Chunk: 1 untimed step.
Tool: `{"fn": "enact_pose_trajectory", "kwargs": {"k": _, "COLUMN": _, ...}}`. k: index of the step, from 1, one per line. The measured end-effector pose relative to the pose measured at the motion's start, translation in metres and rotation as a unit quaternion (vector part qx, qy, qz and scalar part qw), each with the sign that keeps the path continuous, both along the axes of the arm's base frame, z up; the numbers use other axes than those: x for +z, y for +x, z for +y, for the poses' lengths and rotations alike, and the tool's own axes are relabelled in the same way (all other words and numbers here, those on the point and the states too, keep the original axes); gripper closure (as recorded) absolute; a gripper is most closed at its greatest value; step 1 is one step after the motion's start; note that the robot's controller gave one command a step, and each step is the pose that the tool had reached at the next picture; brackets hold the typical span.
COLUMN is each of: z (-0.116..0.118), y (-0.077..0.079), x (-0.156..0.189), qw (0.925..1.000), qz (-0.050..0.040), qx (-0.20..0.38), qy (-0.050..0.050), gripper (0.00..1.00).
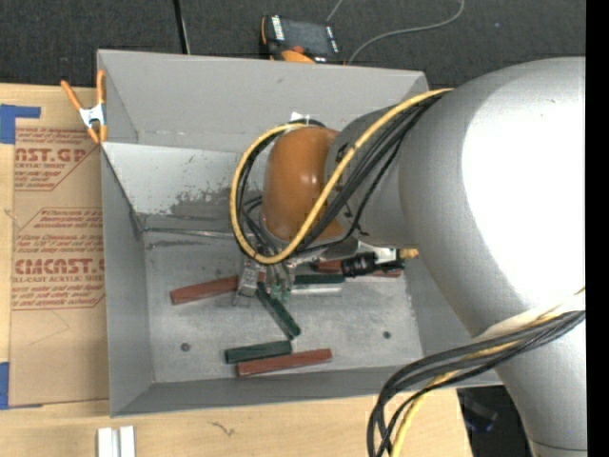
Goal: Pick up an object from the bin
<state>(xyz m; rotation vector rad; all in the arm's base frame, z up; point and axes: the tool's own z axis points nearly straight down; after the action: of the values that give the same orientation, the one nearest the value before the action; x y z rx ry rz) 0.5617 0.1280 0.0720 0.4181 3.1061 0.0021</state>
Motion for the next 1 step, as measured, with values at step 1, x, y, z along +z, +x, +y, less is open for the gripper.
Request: {"fn": "enact_pose_trajectory", "kwargs": {"k": 1, "z": -0.0005, "y": -0.0016, "x": -0.0017, "qw": 1.0, "qz": 0.0029, "qx": -0.001, "qy": 0.0, "gripper": 0.0}}
